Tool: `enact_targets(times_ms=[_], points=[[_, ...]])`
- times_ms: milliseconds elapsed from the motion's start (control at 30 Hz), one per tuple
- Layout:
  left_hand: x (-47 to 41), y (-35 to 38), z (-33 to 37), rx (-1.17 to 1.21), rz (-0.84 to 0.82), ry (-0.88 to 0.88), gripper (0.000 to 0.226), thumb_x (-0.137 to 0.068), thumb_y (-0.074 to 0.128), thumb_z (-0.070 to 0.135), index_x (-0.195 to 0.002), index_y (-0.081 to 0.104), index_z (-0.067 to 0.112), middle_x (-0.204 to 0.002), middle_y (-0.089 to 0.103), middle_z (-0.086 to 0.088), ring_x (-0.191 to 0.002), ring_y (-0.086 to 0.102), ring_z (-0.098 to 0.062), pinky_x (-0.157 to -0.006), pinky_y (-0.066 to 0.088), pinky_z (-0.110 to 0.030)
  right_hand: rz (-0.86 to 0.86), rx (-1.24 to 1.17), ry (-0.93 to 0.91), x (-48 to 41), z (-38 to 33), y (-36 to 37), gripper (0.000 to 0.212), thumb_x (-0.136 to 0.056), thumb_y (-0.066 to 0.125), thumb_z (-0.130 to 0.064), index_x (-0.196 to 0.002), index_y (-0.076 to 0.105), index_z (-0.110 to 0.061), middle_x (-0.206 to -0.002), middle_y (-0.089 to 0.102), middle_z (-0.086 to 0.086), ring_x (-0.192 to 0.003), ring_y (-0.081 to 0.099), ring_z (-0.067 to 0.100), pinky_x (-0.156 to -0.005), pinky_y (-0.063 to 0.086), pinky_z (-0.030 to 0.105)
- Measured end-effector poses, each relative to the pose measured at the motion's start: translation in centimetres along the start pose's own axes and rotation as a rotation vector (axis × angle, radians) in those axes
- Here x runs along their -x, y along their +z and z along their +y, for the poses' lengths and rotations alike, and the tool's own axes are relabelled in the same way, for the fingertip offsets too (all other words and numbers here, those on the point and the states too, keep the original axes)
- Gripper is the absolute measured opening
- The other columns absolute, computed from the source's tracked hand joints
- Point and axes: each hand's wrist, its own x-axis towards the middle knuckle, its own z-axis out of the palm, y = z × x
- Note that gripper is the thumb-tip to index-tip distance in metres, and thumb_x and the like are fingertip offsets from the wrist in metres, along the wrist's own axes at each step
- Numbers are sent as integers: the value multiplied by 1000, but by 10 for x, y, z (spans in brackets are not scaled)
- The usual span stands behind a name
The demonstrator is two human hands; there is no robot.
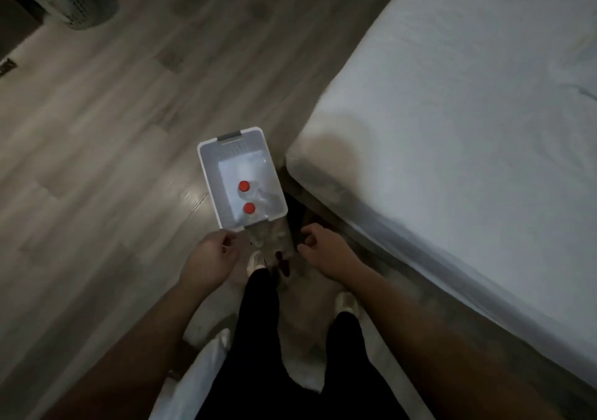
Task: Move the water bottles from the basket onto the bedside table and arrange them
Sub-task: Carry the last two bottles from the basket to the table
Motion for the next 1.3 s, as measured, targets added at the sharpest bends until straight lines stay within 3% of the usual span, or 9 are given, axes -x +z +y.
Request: enact_targets(times_ms=[133, 200, 333, 500, 600, 733, 933, 1100, 1300], points=[[-92, -18, -30, -165, -87, 64, 29, -84, 62, 18, -112, 62, 10, -107, 63, -10, -93, 62, -25, -80, 45, -31, 12, -78, 97, -79, -24, 44, 28, -93, 51, -33, -117, 53, -18, -106, 63, 2, -98, 61, 21, -84, 49, 36], [-138, -10, -44, -233, -143, 109, 32, -86, 61, 21, -117, 59, 11, -113, 61, -11, -98, 60, -25, -83, 45, -31, 35, -99, 134, -116, -27, 64, 24, -95, 50, -32, -115, 53, -20, -102, 61, -3, -94, 60, 16, -80, 47, 30], [-210, 18, -62, -273, -194, 174, 46, -87, 60, 25, -130, 46, 16, -130, 48, -8, -108, 57, -25, -92, 49, -39, 76, -174, 178, -180, -24, 103, 38, -92, 54, -34, -128, 45, -27, -112, 62, -4, -101, 60, 14, -82, 47, 28], [-269, 54, -84, -335, -169, 305, 61, -85, 64, 21, -139, 36, 24, -144, 33, -5, -124, 47, -24, -98, 46, -38, 119, -176, 129, -241, -16, 143, 46, -90, 48, -51, -132, 37, -34, -116, 60, -1, -103, 61, 18, -90, 51, 42], [-292, 64, -94, -416, -204, 429, 54, -85, 64, 22, -134, 44, 26, -133, 39, -4, -109, 55, -22, -85, 50, -33, 103, -103, 174, -262, -14, 155, 47, -88, 50, -52, -129, 39, -31, -111, 61, 1, -100, 60, 19, -90, 51, 44], [-310, 66, -96, -478, -223, 560, 45, -85, 63, 35, -128, 50, 27, -110, 51, -3, -85, 59, -20, -71, 53, -36, 161, 63, 150, -271, -11, 161, 41, -89, 56, -45, -120, 42, -23, -98, 64, 0, -91, 63, 18, -79, 50, 33], [-317, 60, -95, -512, -256, 591, 47, -84, 62, 41, -129, 52, 32, -106, 70, -2, -94, 65, -23, -81, 53, -38, 265, 176, 96, -271, -5, 154, 37, -93, 51, -41, -122, 43, -20, -84, 60, -1, -75, 59, 15, -63, 42, 27], [-299, 47, -84, -364, -237, 526, 42, -80, 69, 37, -120, 60, 30, -105, 72, 2, -92, 67, -17, -82, 54, -37, 350, 49, 113, -256, -5, 133, 21, -90, 53, -41, -101, 47, -24, -78, 58, -7, -68, 57, 10, -63, 47, 26], [-224, 13, -36, -90, -139, 413, 36, -79, 72, 27, -114, 64, 24, -105, 70, -1, -93, 64, -16, -85, 53, -34, 429, -173, 147, -192, -22, 97, 23, -85, 60, -39, -86, 40, -30, -66, 50, -12, -57, 49, 0, -50, 32, 17]])
